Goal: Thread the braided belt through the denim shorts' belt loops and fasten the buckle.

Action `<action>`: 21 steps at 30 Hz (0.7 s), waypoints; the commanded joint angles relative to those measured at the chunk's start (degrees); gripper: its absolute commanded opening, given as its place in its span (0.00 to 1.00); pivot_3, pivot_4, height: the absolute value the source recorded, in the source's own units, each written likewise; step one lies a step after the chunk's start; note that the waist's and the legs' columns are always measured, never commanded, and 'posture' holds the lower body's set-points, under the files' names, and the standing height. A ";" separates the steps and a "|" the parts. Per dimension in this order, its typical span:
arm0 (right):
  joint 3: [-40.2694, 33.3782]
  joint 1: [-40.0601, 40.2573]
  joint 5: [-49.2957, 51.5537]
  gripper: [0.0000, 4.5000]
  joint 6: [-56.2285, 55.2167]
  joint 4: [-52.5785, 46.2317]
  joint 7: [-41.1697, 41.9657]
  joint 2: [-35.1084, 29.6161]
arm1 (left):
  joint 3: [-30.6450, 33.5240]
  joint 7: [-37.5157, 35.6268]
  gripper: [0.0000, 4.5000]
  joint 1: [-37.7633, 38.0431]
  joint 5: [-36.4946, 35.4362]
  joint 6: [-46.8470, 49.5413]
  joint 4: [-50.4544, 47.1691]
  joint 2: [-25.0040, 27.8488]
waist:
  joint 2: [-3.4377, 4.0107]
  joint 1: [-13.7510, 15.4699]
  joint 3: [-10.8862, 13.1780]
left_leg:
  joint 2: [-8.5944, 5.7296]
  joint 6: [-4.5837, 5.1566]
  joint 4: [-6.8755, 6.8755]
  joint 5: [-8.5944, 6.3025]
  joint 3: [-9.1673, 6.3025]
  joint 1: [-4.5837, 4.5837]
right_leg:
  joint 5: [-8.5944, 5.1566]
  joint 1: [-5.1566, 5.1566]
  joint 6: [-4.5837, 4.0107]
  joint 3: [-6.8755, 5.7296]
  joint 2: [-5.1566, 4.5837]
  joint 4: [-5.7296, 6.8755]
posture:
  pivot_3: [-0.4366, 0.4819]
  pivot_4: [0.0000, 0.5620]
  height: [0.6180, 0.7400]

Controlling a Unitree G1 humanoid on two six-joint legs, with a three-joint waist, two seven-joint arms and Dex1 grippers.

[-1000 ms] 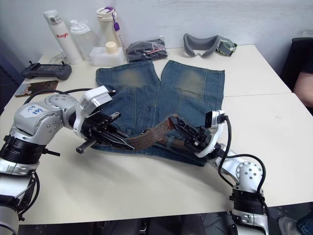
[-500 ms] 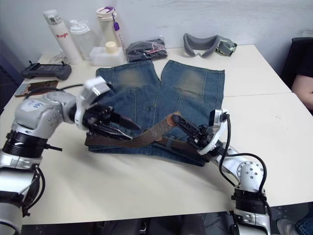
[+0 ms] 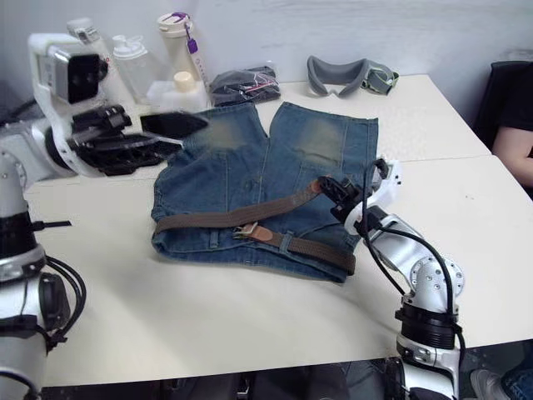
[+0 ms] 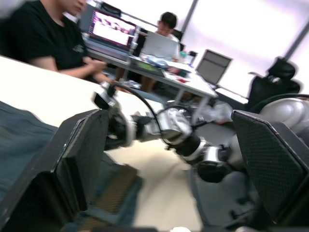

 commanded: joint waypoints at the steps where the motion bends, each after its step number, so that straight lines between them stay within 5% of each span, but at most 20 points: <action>1: 1.02 -3.10 4.79 0.00 -2.31 -4.97 -2.73 1.22 | 2.41 13.37 0.99 3.15 -18.11 7.96 -0.76 -1.75 | -0.04 0.00 -0.01 | 0.00 0.00 0.00 0.00 0.00 0.01 | 0.00 0.00 0.00 0.02 0.00 0.06 | 0.48 0.27 0.07; 4: 2.07 -4.80 5.74 0.00 -3.35 -7.23 -0.12 1.45 | -4.85 29.47 0.99 9.93 -41.21 4.14 0.78 1.25 | -0.04 0.00 -0.02 | -0.07 0.02 0.04 -0.01 -0.07 0.06 | 0.00 -0.08 0.00 0.23 0.09 0.30 | 0.48 0.27 0.07; 6: 2.94 -5.20 5.76 0.00 -3.86 -8.56 1.47 1.26 | -7.71 38.30 0.99 14.39 -47.85 -0.38 -0.65 1.00 | -0.04 -0.02 -0.03 | -0.07 -0.01 0.04 -0.03 -0.08 0.07 | 0.00 -0.15 0.01 0.35 0.11 0.38 | 0.48 0.27 0.07; 12: 6.88 -4.25 0.92 0.00 -3.21 -12.36 9.62 -1.65 | -4.88 48.28 0.99 24.60 -48.73 -3.75 -1.66 -4.78 | -0.07 0.32 -0.08 | -0.10 0.03 0.13 -0.07 -0.04 -0.08 | -0.04 -0.34 -0.07 0.46 0.15 0.51 | 0.48 0.27 0.07; 16: 10.98 -4.15 -7.44 0.00 -2.23 -14.23 15.06 -5.42 | 0.74 62.09 0.99 34.78 -48.73 -15.13 -12.71 -15.58 | 0.01 0.39 -0.20 | -0.10 0.03 0.14 -0.10 0.01 -0.10 | -0.11 -0.39 -0.21 0.49 0.14 0.49 | 0.48 0.27 0.07; 21: 13.57 -5.02 -11.57 0.00 -3.42 -13.54 18.73 -4.42 | -3.39 79.44 0.99 46.02 -48.73 -32.66 -31.19 -29.34 | -0.09 1.04 -0.29 | -0.05 0.02 0.16 -0.11 0.22 -0.13 | -0.11 -0.40 -0.20 0.47 0.07 0.36 | 0.48 0.27 0.07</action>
